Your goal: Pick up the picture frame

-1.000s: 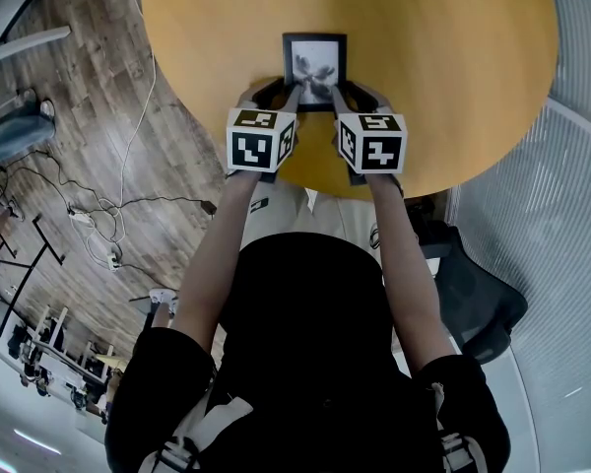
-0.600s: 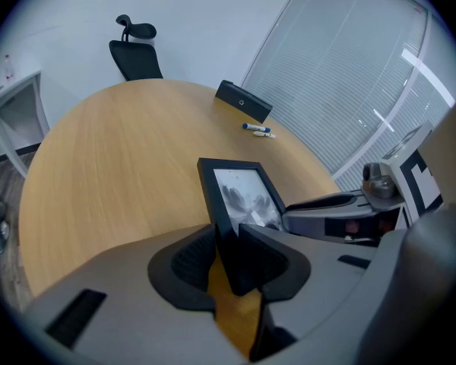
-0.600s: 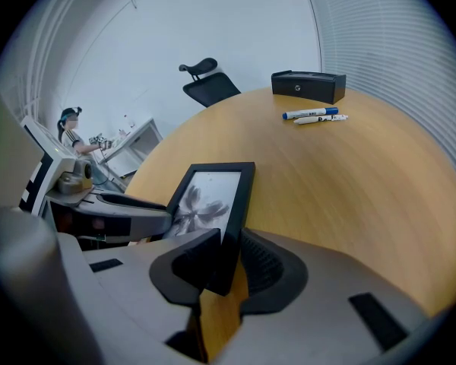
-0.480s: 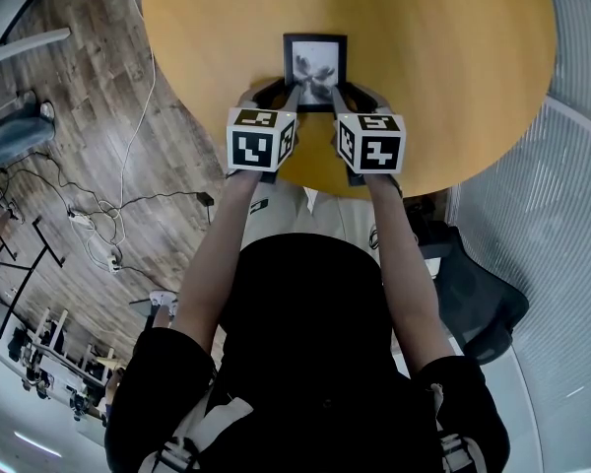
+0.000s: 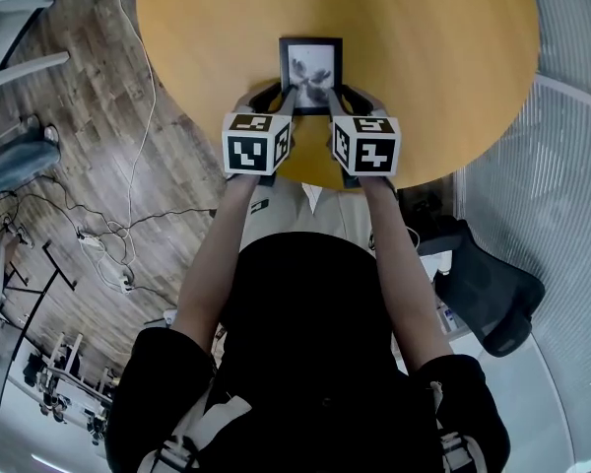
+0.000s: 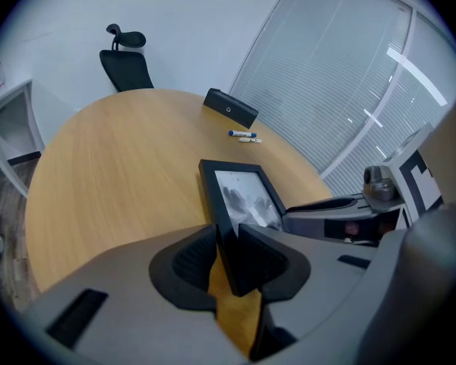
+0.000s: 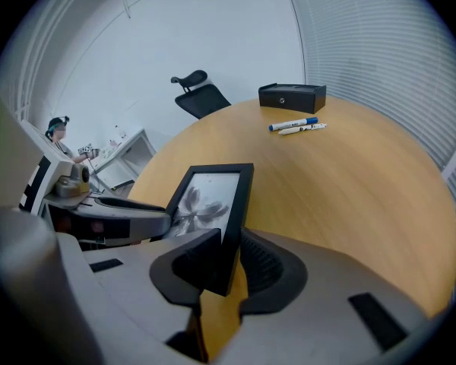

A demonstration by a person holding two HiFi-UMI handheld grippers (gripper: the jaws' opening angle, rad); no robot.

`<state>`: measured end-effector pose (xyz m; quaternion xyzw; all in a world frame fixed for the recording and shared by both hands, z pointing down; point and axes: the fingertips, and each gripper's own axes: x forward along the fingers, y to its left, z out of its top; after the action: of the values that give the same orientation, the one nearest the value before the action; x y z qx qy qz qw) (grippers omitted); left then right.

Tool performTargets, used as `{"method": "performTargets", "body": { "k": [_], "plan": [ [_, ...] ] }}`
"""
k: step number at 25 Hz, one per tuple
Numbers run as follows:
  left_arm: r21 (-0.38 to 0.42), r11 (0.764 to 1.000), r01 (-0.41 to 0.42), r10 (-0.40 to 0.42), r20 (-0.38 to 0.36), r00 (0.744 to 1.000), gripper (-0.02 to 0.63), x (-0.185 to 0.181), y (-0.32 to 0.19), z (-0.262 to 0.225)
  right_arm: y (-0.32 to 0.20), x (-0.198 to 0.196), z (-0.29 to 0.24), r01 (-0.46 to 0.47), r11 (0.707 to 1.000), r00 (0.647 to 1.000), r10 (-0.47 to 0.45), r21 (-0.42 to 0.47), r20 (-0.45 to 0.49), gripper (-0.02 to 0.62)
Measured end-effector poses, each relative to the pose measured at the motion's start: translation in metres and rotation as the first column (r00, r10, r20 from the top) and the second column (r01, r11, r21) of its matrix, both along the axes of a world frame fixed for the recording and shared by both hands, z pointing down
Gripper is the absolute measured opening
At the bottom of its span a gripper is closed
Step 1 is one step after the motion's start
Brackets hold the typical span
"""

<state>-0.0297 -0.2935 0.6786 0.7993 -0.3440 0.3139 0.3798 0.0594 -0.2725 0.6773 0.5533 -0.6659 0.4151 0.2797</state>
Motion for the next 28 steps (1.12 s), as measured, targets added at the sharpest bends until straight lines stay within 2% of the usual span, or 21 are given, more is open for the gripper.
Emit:
{"method": "performTargets", "body": {
  "k": [14,22,28],
  "plan": [
    [0.113,0.990,-0.086,0.090,-0.031,0.995,0.103,0.028,0.027,-0.072,0.037,0.026,-0.073,-0.103,0.985,0.994,0.106,0.139,-0.012,0.097],
    [0.147,0.982,-0.120,0.129,-0.051,0.990,0.103,0.065,0.060,-0.101,0.075,0.061,-0.104,-0.154,0.971,0.987,0.158,0.183,-0.010,0.095],
    [0.213,0.965,-0.151,0.168,-0.065,0.984,0.101,0.092,0.096,-0.126,0.114,0.087,-0.129,-0.190,0.951,0.979,0.202,0.246,-0.026,0.095]
  ]
}}
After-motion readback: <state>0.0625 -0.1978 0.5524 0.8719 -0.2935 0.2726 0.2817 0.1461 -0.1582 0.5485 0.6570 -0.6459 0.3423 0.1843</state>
